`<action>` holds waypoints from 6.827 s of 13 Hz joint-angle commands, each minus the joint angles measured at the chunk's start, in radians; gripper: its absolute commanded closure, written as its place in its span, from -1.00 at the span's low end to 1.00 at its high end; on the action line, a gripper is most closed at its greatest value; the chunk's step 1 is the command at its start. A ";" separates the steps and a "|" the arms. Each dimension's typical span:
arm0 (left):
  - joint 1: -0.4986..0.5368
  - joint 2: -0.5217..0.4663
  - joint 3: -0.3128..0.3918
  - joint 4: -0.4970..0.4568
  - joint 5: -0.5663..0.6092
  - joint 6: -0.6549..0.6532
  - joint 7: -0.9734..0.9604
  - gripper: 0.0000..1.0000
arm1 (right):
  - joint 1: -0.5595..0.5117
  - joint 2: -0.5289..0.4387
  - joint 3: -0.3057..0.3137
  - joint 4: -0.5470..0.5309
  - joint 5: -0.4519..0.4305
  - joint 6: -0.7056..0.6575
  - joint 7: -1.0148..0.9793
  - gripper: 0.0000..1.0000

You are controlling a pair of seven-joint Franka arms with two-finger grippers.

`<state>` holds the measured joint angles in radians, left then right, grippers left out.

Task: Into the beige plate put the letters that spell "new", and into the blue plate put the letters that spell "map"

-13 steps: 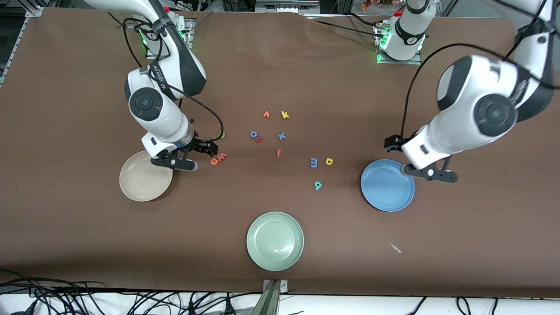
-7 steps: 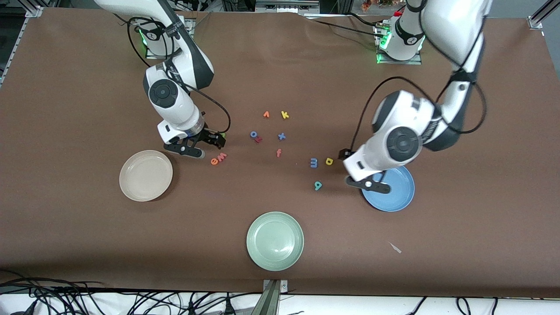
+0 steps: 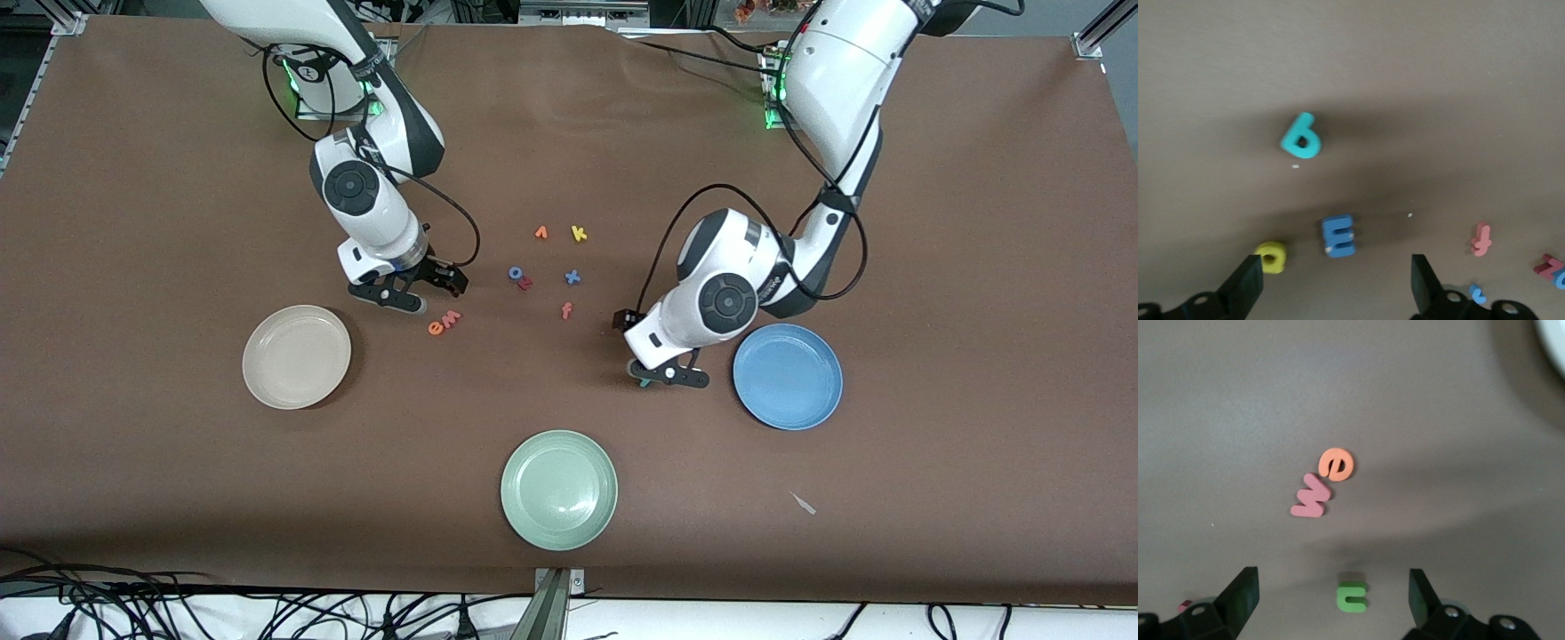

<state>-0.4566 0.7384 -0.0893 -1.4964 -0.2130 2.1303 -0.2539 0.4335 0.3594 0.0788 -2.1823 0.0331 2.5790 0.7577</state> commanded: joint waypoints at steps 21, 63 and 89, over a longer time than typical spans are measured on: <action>-0.021 0.032 0.016 0.004 0.075 -0.027 -0.021 1.00 | 0.057 0.026 0.004 -0.139 -0.005 0.226 0.057 -0.76; 0.090 -0.010 -0.056 -0.157 0.208 0.066 0.154 0.32 | -0.193 -0.063 -0.237 -0.047 -0.007 0.001 -0.824 -0.29; 0.314 -0.004 -0.038 -0.001 0.380 -0.099 0.521 1.00 | -0.084 0.219 0.007 0.170 0.025 0.104 -0.041 -0.45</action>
<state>-0.1570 0.7083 -0.1189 -1.5163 0.1386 2.0094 0.2234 0.3446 0.5765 0.0832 -1.9886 0.0580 2.6424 0.7070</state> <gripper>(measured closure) 0.722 0.269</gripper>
